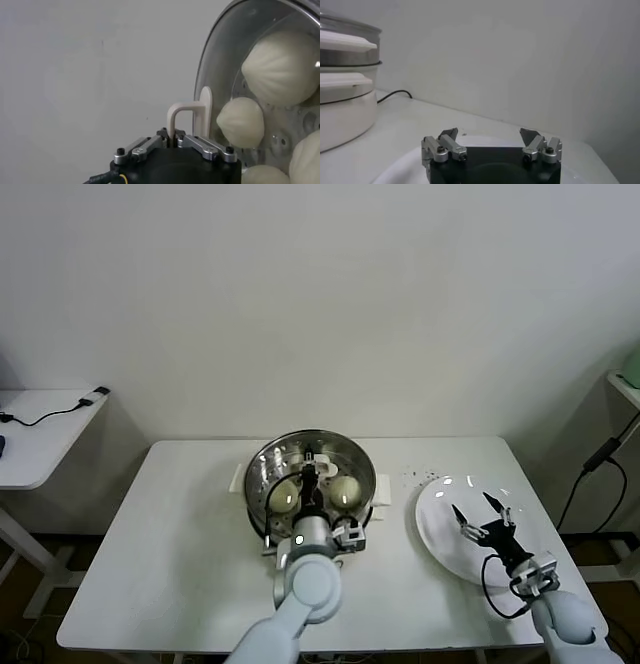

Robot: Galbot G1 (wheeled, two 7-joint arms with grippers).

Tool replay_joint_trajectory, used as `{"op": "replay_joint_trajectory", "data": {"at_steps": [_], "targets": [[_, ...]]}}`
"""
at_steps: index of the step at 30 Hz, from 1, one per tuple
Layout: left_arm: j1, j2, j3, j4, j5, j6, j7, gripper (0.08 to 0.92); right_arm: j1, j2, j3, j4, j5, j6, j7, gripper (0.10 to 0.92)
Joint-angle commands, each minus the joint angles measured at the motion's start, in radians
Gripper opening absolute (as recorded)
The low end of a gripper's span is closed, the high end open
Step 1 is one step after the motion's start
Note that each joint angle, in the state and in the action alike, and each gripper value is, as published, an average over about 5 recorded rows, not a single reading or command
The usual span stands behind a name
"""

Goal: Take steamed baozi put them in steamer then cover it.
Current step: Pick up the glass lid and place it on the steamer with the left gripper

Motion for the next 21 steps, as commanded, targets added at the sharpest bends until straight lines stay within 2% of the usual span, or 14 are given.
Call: {"op": "replay_joint_trajectory", "data": {"at_steps": [1, 8, 11, 21], "targets": [[0.002, 0.008, -0.002, 0.000, 0.004, 0.049, 0.011, 0.147, 0.000, -0.001, 0.003, 0.000, 0.001, 0.000, -0.004, 0.823], [0.016, 0.032, -0.003, -0.039, 0.019, 0.048, 0.060, 0.165, 0.001, 0.001, 0.005, 0.000, 0.000, -0.001, -0.007, 0.823], [0.021, 0.040, -0.002, -0.065, 0.017, 0.048, 0.068, 0.230, 0.001, 0.000, 0.005, -0.001, 0.000, -0.001, -0.009, 0.823], [0.067, 0.090, 0.018, -0.221, -0.009, 0.049, 0.088, 0.524, 0.005, -0.003, 0.006, -0.006, 0.001, -0.008, -0.012, 0.823]]}}
